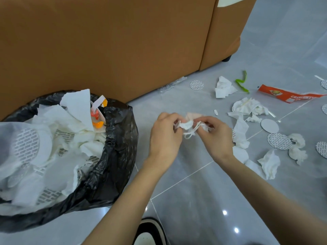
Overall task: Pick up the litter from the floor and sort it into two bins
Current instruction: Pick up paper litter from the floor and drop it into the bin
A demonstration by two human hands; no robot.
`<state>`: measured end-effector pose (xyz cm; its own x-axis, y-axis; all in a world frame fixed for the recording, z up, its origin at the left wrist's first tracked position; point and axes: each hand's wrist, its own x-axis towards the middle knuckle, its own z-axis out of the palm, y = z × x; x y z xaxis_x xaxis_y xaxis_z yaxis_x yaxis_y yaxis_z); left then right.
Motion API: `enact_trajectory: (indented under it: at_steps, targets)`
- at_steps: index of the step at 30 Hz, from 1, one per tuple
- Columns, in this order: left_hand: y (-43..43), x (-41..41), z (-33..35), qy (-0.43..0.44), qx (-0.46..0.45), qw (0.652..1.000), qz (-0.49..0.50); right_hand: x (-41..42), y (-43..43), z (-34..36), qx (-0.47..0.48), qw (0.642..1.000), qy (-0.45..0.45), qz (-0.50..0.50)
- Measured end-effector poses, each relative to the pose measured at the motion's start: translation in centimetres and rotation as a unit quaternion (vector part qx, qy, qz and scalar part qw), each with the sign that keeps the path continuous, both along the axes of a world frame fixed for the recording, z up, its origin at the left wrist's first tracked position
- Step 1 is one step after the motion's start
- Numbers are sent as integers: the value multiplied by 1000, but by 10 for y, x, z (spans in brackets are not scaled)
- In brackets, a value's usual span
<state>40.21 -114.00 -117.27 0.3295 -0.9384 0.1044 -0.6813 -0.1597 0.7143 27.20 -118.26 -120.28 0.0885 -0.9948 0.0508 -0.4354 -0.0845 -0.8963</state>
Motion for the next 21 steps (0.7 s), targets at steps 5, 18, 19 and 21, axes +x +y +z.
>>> enact_trajectory:
  at_steps: [5, 18, 19, 21]
  targets:
    - [14, 20, 58, -9, -88, 996, 28, 35, 0, 49, -62, 992, -108, -5]
    - [107, 125, 112, -117, -127, 961, 217, 163, 62, 119, -147, 946, -164, 239]
    - [112, 132, 111, -128, -115, 958, 231, 170, 66, 119, -154, 941, -142, 265]
    - [124, 145, 107, -144, -73, 955, 249, 181, 74, 118, -149, 930, -83, 326]
